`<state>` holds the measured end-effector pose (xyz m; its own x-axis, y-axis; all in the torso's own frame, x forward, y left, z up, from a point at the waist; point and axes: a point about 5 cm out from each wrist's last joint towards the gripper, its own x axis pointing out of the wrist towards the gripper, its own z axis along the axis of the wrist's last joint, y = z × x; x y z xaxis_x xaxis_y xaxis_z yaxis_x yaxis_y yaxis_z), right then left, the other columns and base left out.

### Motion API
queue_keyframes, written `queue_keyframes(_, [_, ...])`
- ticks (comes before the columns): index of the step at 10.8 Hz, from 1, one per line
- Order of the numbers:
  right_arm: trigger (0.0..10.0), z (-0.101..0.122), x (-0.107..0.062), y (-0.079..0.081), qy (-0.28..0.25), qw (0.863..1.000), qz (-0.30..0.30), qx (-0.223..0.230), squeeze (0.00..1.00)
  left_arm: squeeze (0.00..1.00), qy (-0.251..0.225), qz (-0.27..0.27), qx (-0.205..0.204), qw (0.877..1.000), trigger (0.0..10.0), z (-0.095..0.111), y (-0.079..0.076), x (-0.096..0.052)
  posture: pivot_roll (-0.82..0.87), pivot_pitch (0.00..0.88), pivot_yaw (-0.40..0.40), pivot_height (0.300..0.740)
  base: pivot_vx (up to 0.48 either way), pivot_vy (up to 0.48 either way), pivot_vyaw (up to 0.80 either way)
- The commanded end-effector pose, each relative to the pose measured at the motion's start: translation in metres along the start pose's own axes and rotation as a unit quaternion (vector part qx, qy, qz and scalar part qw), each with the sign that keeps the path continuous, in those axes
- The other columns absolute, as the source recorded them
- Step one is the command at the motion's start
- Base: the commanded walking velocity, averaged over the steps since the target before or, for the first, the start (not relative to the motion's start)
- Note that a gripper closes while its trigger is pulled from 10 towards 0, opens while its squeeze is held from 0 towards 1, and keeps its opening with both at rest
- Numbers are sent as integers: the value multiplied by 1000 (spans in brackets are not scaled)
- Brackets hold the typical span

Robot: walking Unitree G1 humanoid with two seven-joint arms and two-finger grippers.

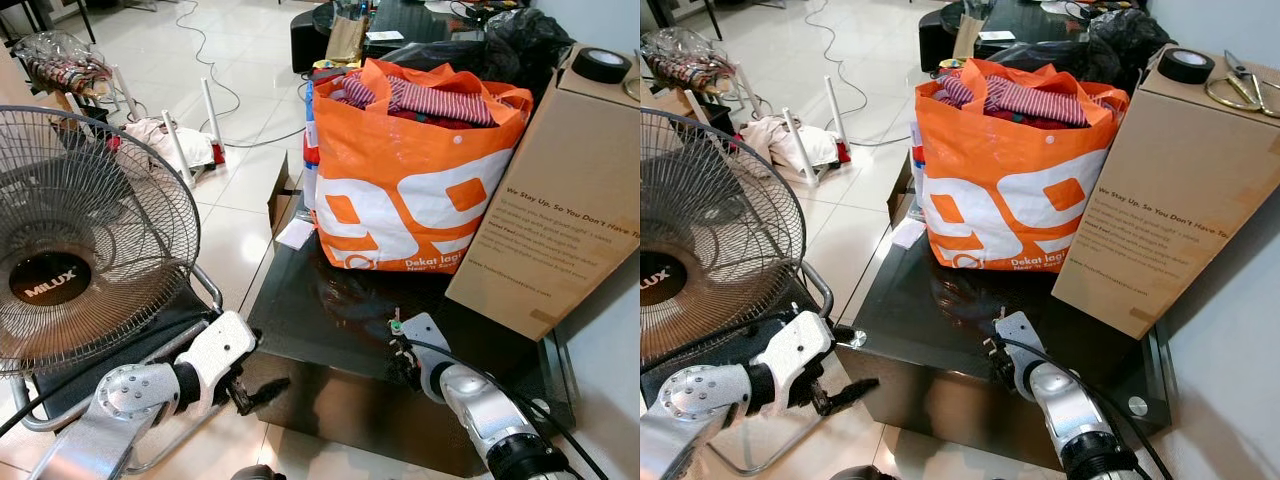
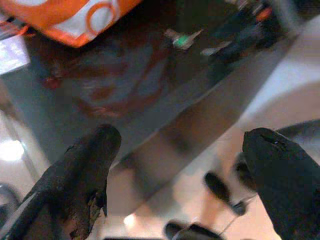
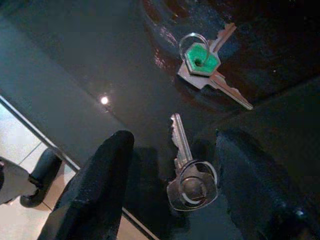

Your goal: Hang keys on a hook

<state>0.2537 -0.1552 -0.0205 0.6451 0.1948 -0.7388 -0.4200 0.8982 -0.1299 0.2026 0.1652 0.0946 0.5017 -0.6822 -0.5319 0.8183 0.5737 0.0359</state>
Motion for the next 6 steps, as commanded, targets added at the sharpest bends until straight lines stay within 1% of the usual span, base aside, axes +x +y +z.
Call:
queue_keyframes(1, [10000, 3, 1, -3, -4, 1000, -6, -1, 0, 0, -17, -5, 2, 1000, 10000, 7, 0, -4, -32, 0, 8, 740, 0, 0, 0])
queue_keyframes(2, [10000, 2, 3, -4, 4, 1000, -10, -12, 0, 0, -25, -22, -4, 999, 10000, 9, -2, -4, -33, 0, 10, 740, 0, 0, 0])
queue_keyframes(4, [10000, -1, 4, -7, 14, 1000, -15, -20, 0, 0, -27, -28, -5, 999, 10000, 11, -1, -3, -36, 0, 12, 740, 0, 0, 0])
queue_keyframes(5, [9412, -1, 3, -9, 18, 1000, -15, -21, 0, 0, -28, -29, -6, 999, 10000, 11, 0, -2, -37, 0, 12, 740, 0, 0, 0])
queue_keyframes(6, [4941, -2, 2, -11, 17, 1000, -13, -17, 0, 0, -27, -29, -5, 999, 10000, 11, 1, -1, -39, 0, 12, 740, 0, 0, 0])
